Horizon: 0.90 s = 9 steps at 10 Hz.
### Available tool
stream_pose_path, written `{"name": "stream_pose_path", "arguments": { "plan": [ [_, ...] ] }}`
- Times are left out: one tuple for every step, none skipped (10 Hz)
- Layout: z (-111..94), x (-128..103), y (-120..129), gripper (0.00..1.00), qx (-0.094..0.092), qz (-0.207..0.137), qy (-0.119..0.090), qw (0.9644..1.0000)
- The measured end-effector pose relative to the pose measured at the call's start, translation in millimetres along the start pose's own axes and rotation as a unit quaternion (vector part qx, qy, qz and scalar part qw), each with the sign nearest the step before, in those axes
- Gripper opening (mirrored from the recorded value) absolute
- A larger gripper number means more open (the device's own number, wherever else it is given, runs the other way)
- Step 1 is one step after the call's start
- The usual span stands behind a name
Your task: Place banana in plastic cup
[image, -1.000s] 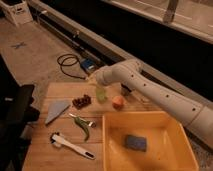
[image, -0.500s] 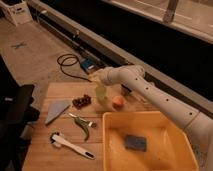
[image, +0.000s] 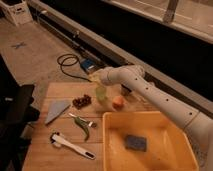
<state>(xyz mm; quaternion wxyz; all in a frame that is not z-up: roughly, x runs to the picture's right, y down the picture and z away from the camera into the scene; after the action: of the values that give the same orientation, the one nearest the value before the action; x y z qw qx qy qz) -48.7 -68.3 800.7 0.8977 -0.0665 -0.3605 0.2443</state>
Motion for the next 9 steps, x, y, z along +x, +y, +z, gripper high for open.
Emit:
{"name": "stream_pose_path", "arguments": {
  "plan": [
    [5.4, 2.8, -0.4, 0.0, 0.002, 0.006, -0.012, 0.9999],
    [11.6, 1.8, -0.5, 0.0, 0.002, 0.01, -0.024, 0.9996],
    [20.4, 1.1, 0.2, 0.0, 0.0, 0.017, -0.038, 0.9991],
    [26.9, 2.0, -1.0, 0.0, -0.001, 0.026, -0.052, 0.9983],
    [32.1, 3.9, -2.2, 0.0, -0.001, 0.035, -0.064, 0.9973],
    [38.5, 4.6, -1.5, 0.0, -0.004, 0.043, -0.074, 0.9963],
    [44.2, 6.1, 0.3, 0.0, -0.007, 0.05, -0.079, 0.9956],
    [51.5, 10.6, 1.3, 0.0, -0.01, 0.063, -0.085, 0.9944],
    [56.0, 15.0, 0.0, 0.0, -0.011, 0.07, -0.087, 0.9937]
  ]
}}
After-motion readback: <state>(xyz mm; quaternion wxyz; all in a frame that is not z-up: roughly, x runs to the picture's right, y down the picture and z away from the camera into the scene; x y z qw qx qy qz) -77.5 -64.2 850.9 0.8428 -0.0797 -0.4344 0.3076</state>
